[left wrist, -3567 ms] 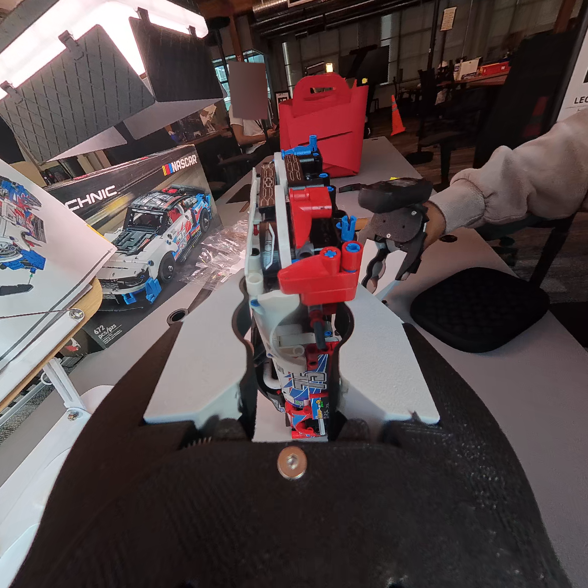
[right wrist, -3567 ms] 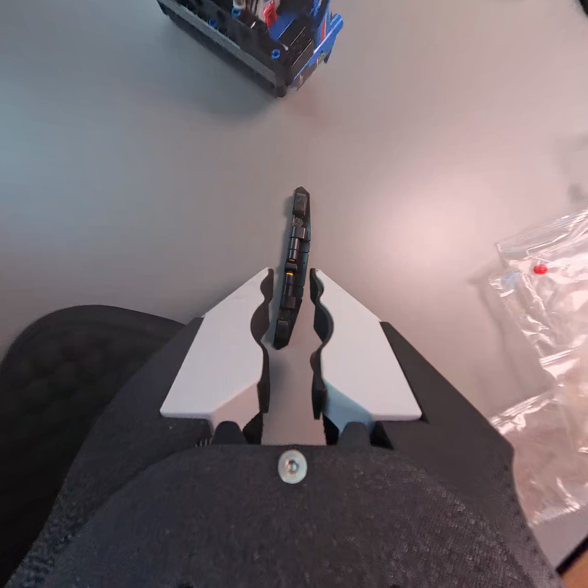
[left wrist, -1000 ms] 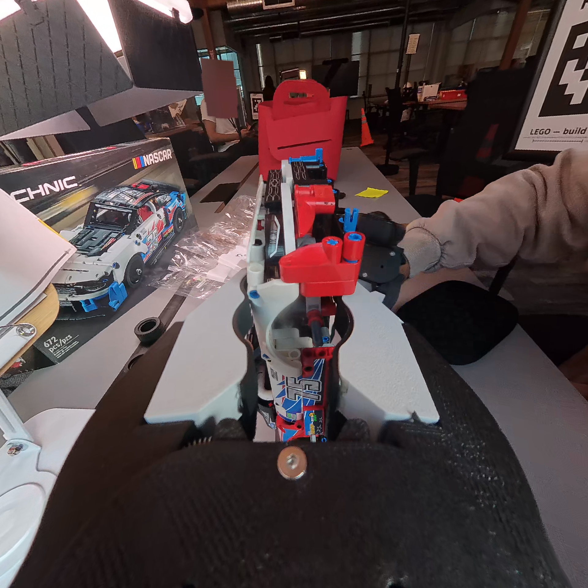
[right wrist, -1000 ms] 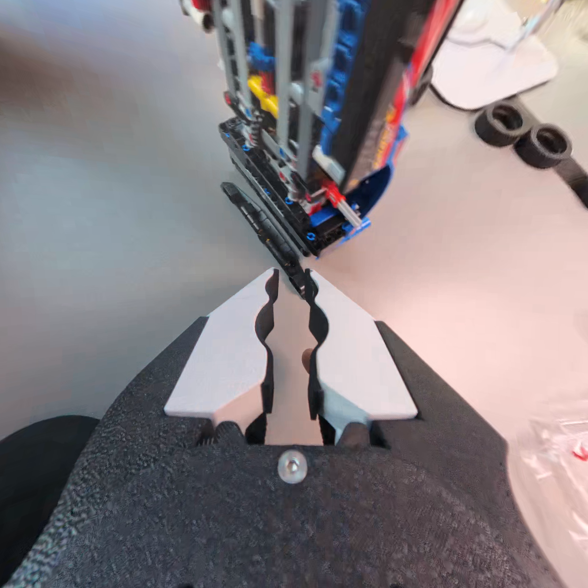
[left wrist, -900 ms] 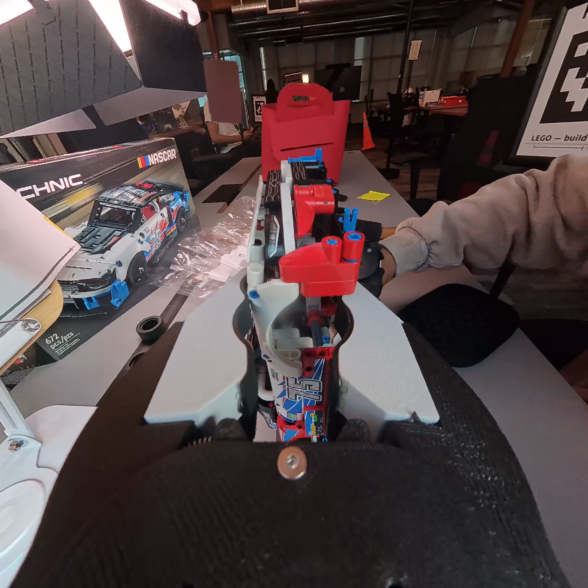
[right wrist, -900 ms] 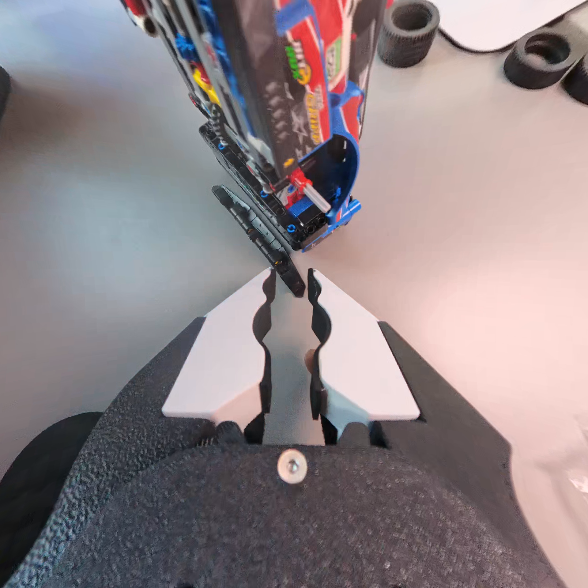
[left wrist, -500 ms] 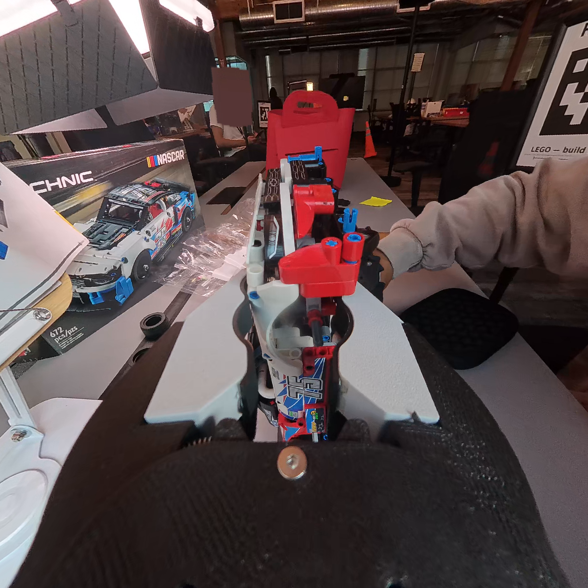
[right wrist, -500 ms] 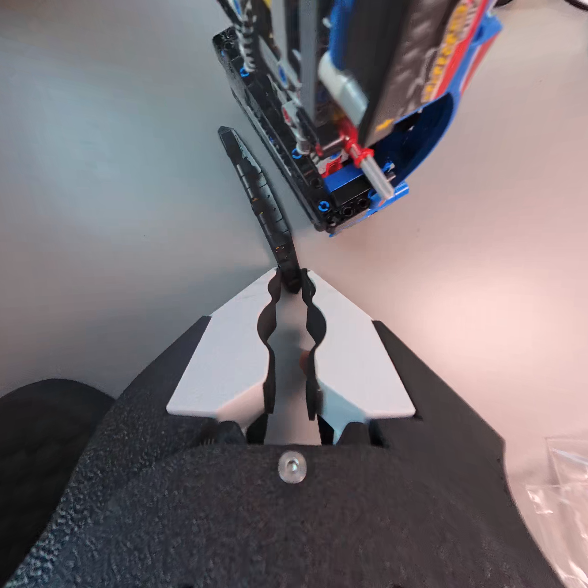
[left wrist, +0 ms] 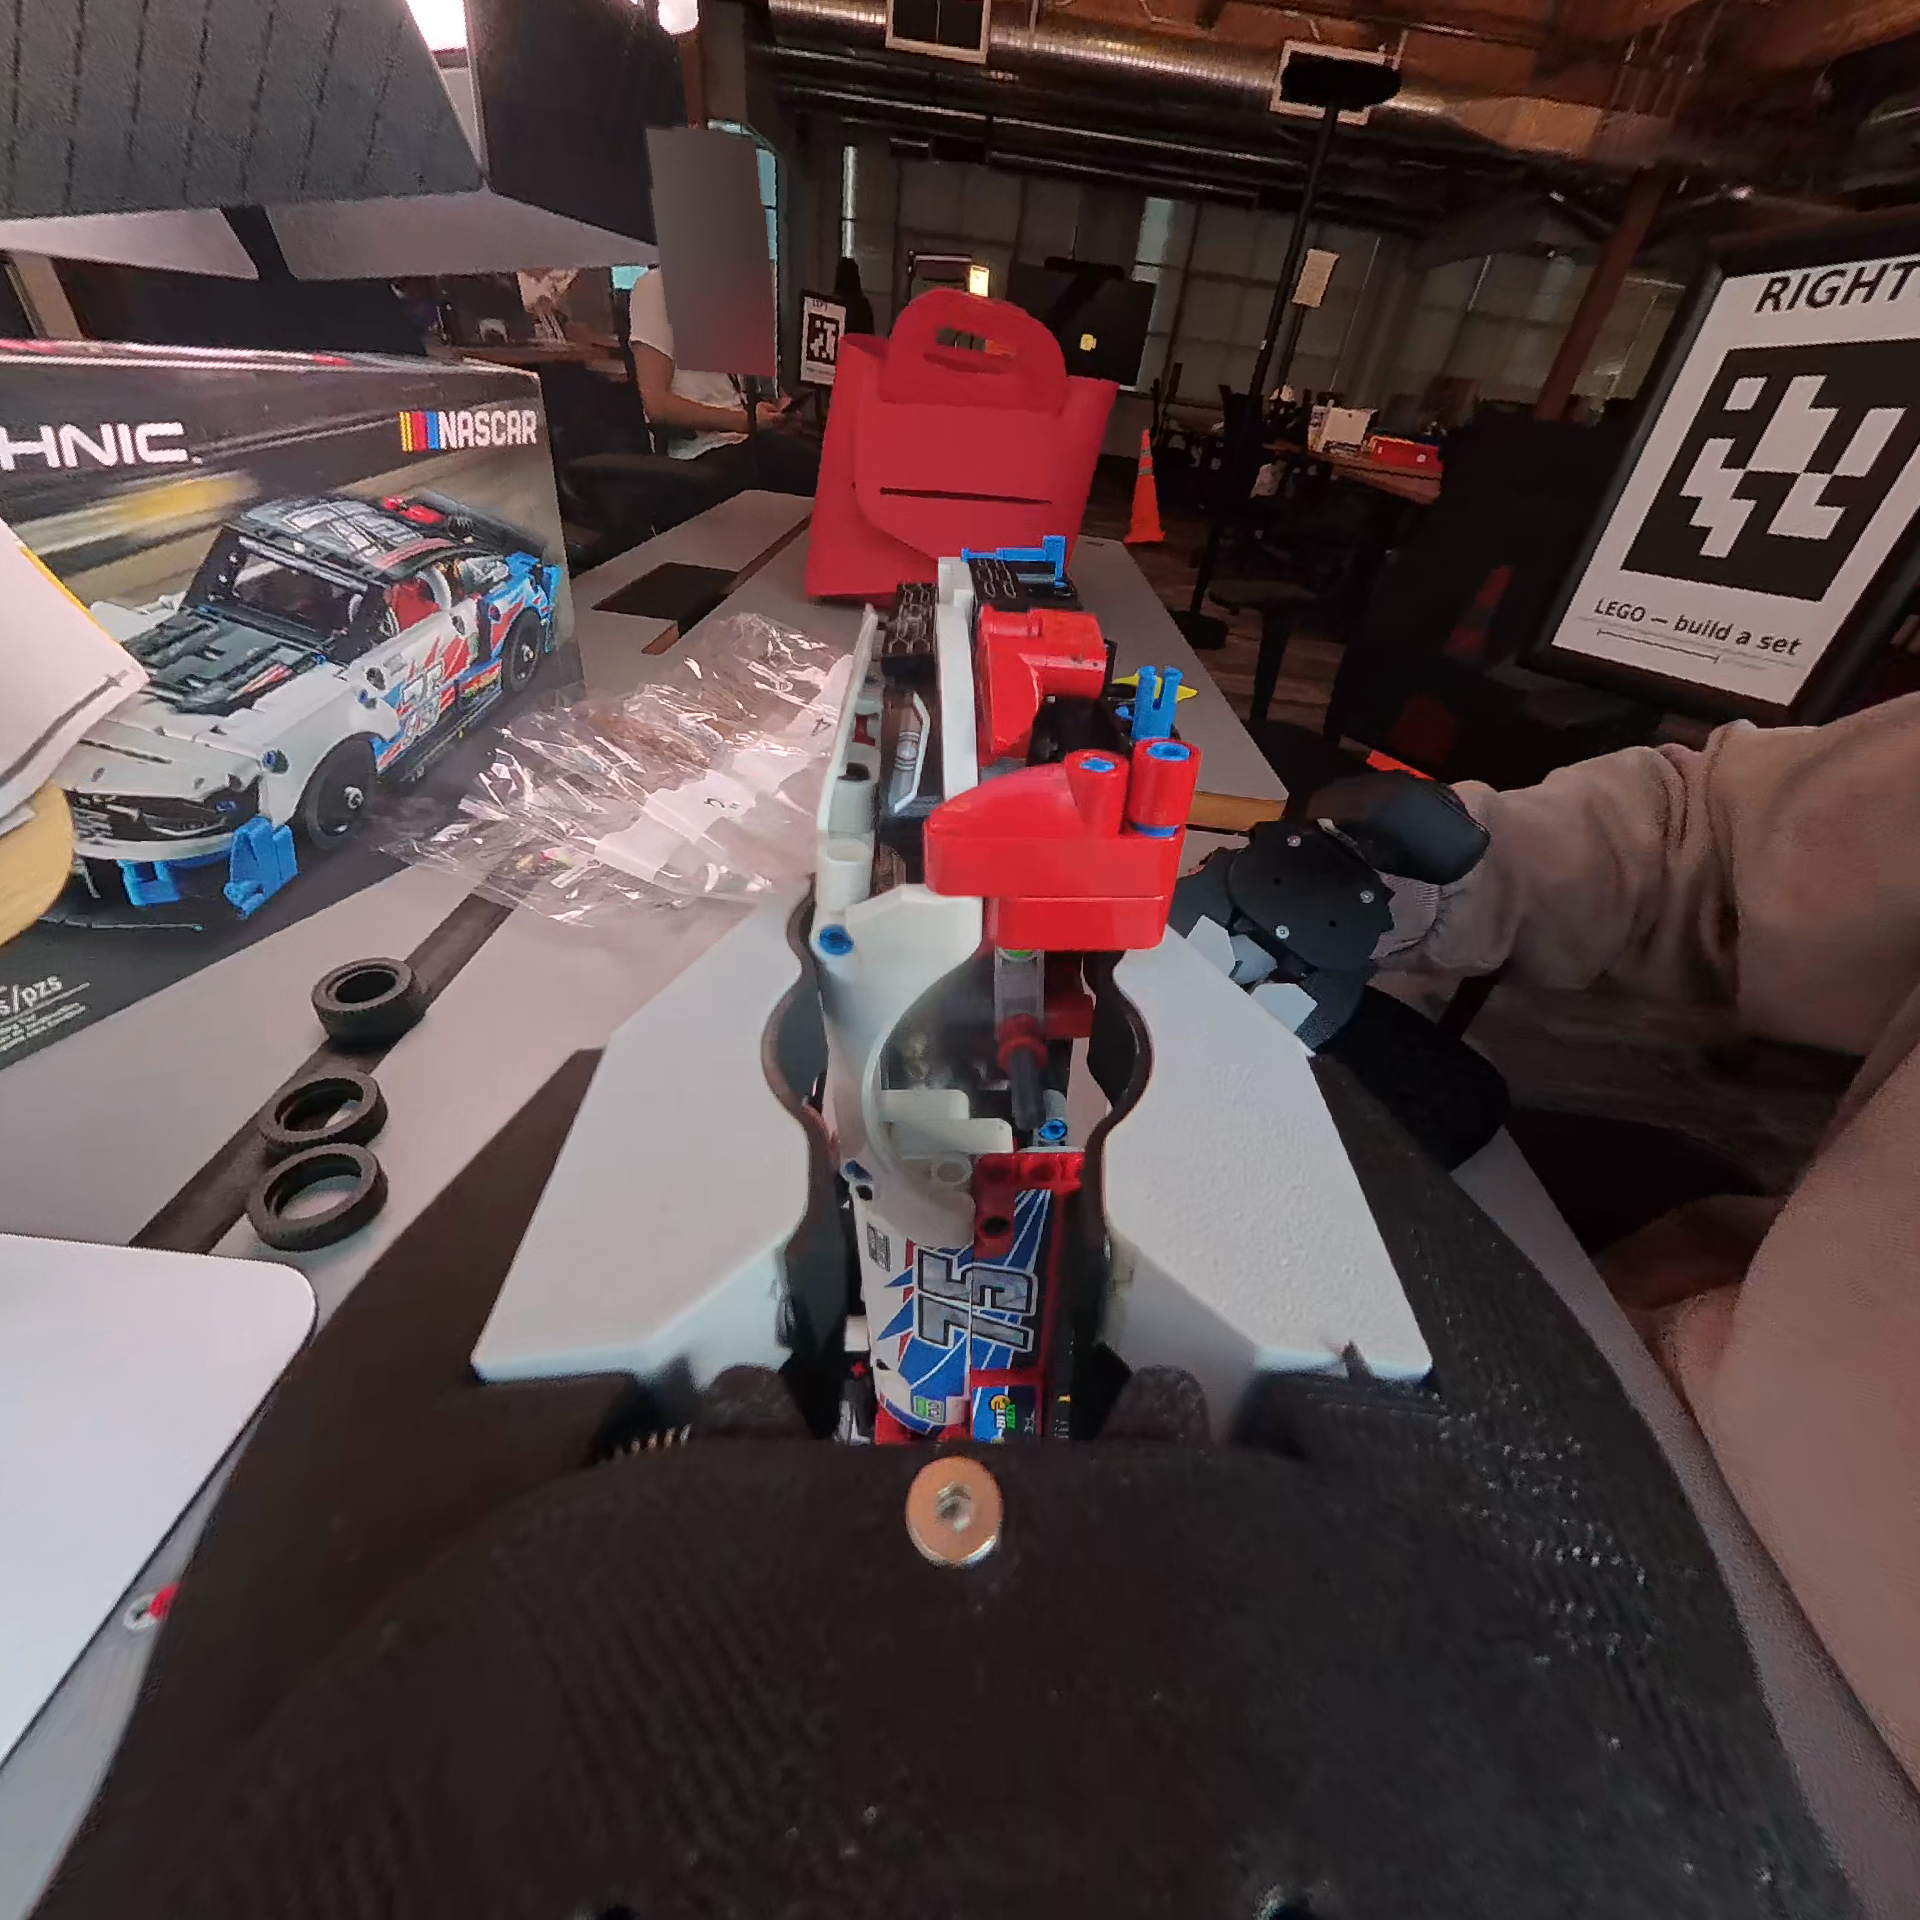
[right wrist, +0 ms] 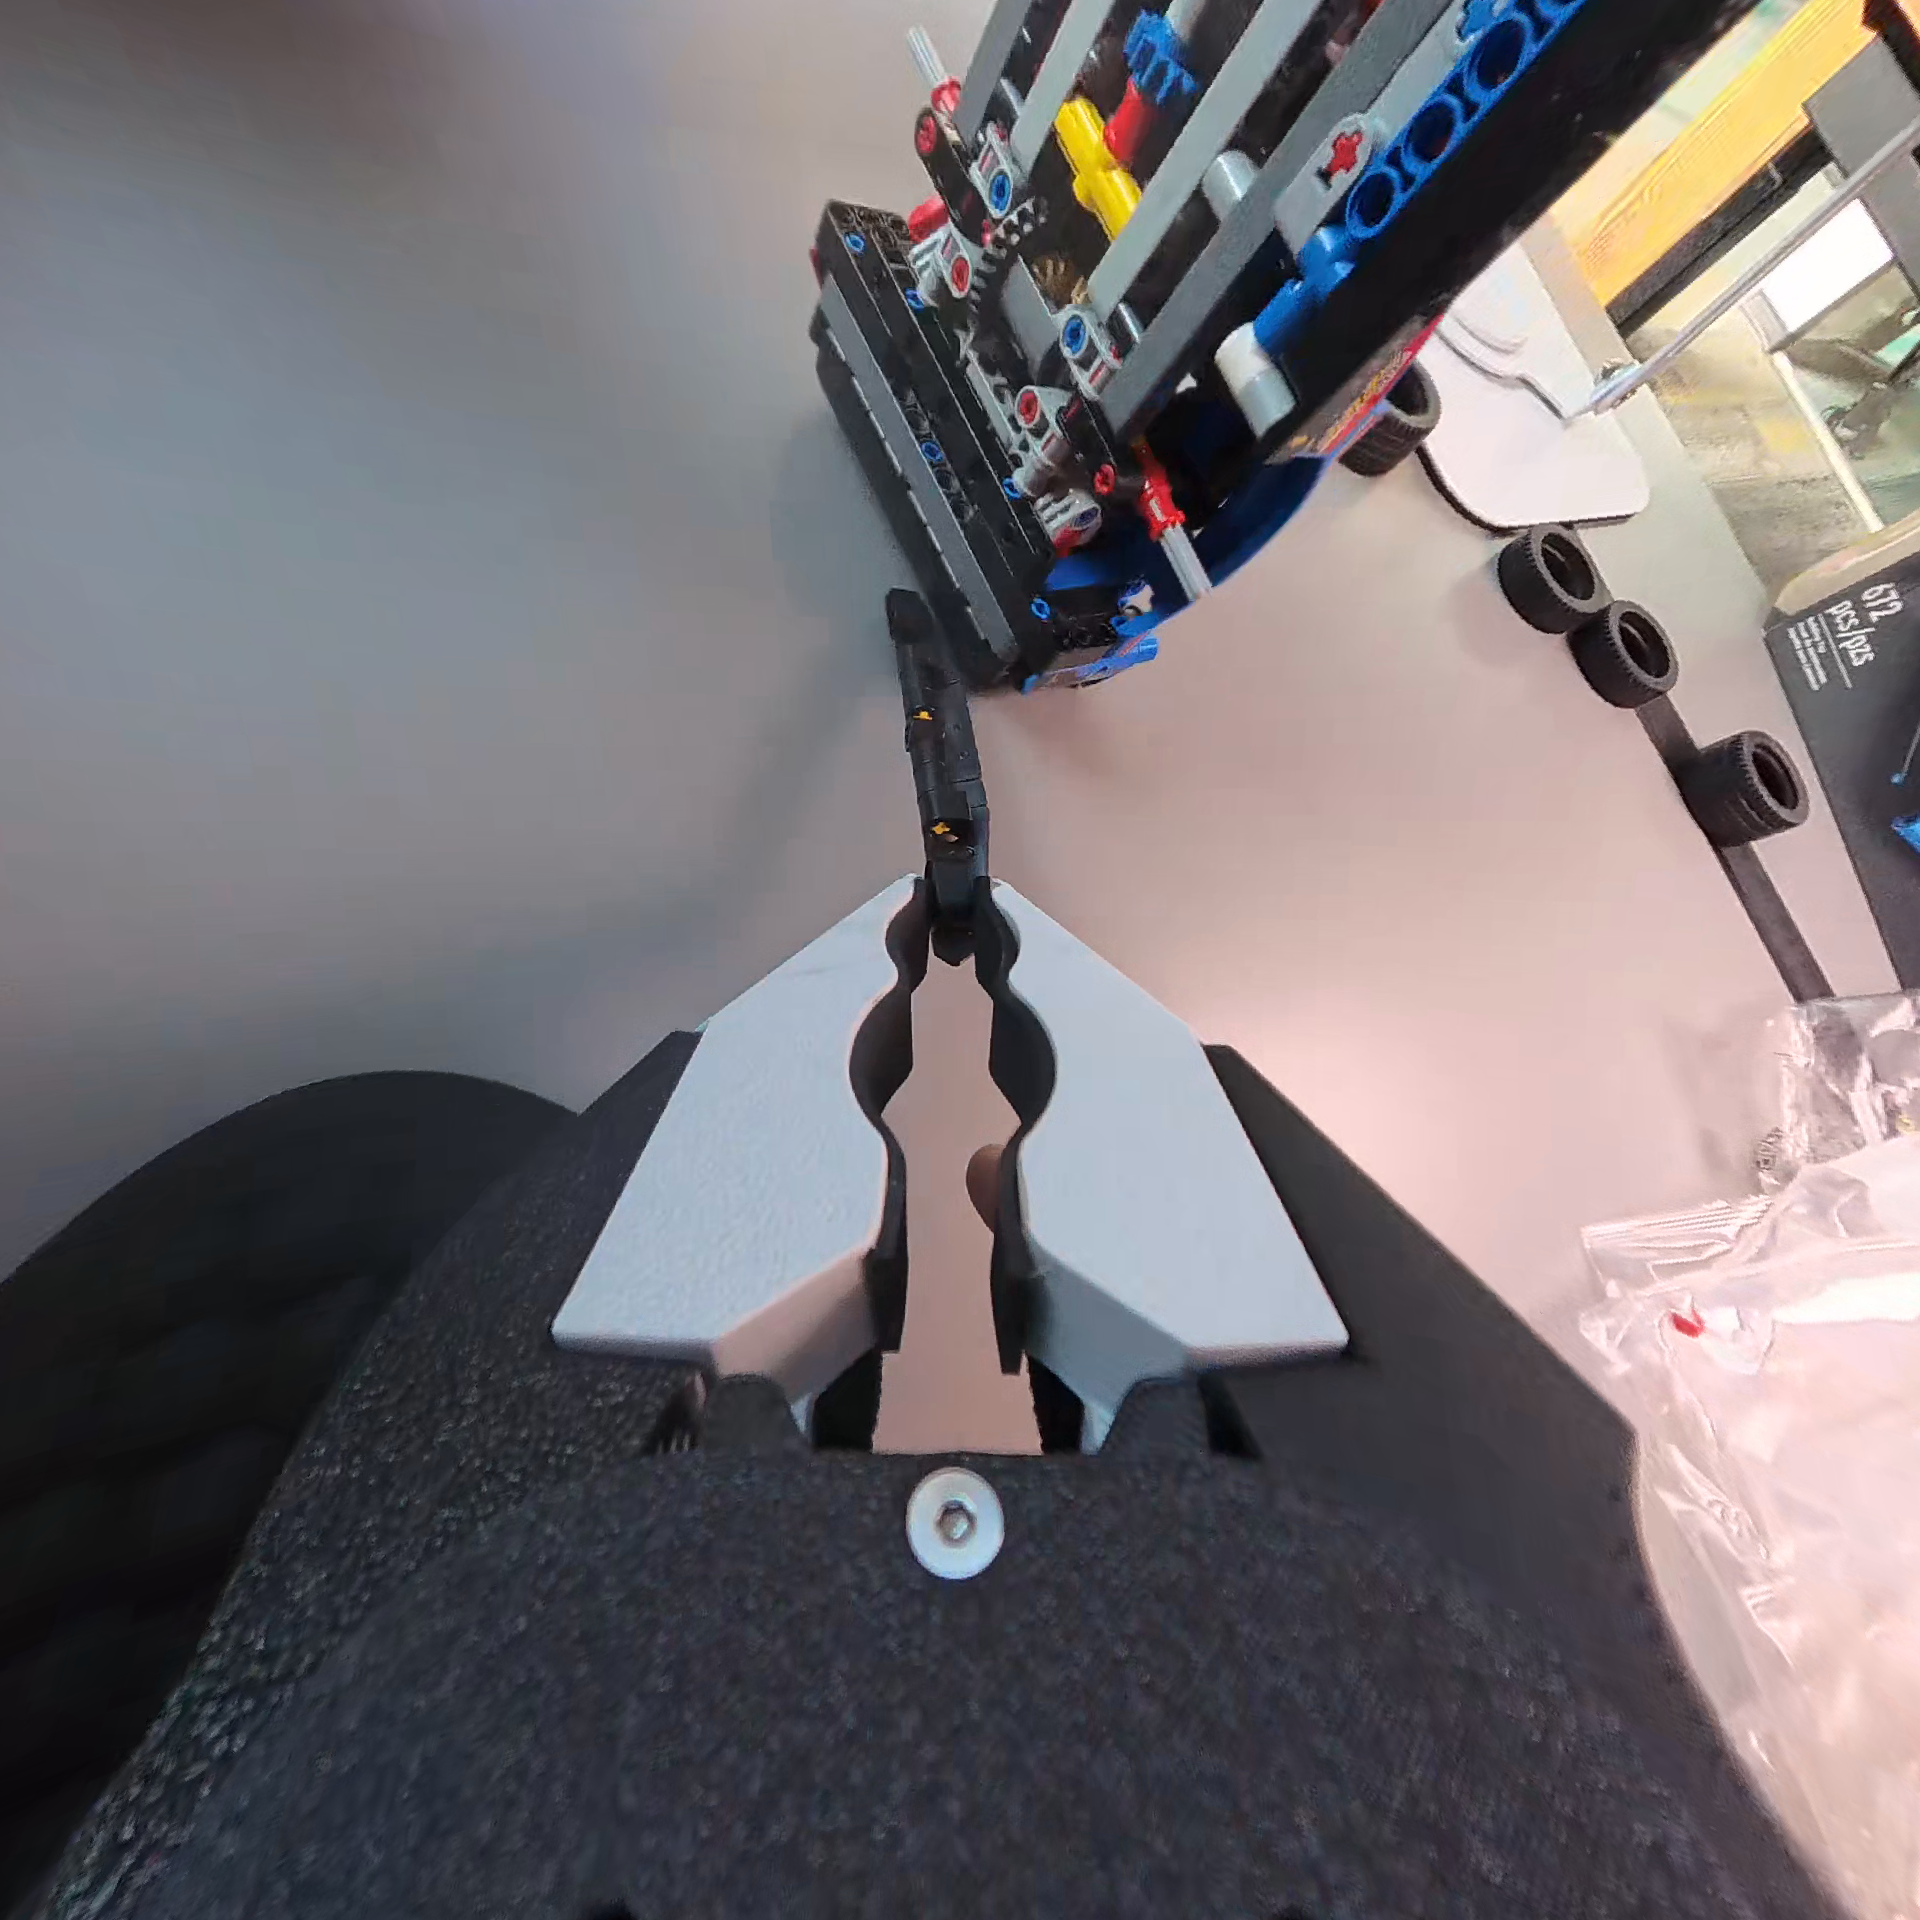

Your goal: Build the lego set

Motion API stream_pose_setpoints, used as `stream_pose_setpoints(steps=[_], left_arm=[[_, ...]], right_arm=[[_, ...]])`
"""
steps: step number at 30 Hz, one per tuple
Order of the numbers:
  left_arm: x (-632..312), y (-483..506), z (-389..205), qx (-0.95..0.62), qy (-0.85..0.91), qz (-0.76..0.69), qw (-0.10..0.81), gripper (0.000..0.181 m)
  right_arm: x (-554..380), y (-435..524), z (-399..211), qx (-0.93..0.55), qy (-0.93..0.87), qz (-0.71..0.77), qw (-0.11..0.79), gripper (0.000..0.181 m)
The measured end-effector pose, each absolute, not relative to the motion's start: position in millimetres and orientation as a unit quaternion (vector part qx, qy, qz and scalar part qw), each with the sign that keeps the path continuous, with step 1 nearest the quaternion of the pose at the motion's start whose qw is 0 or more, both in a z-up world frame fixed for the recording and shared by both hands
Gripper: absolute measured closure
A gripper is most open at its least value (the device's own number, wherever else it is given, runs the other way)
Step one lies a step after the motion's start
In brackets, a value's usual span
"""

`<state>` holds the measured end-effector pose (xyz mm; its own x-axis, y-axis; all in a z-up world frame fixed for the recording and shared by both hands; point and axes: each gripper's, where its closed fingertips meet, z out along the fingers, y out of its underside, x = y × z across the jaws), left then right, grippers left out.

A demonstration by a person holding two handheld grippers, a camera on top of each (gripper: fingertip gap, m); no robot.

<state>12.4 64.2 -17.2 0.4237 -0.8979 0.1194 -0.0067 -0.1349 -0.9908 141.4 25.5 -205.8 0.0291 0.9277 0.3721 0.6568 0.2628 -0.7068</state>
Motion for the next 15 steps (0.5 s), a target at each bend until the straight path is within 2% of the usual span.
stream_pose_setpoints(steps=[15], left_arm=[[-2.8, 64.2, -13.7, -0.612, 0.353, -0.398, 0.586, 0.131]], right_arm=[[133.2, -15.4, -201.0, -0.538, -0.704, 0.184, 0.426, 0.176]])
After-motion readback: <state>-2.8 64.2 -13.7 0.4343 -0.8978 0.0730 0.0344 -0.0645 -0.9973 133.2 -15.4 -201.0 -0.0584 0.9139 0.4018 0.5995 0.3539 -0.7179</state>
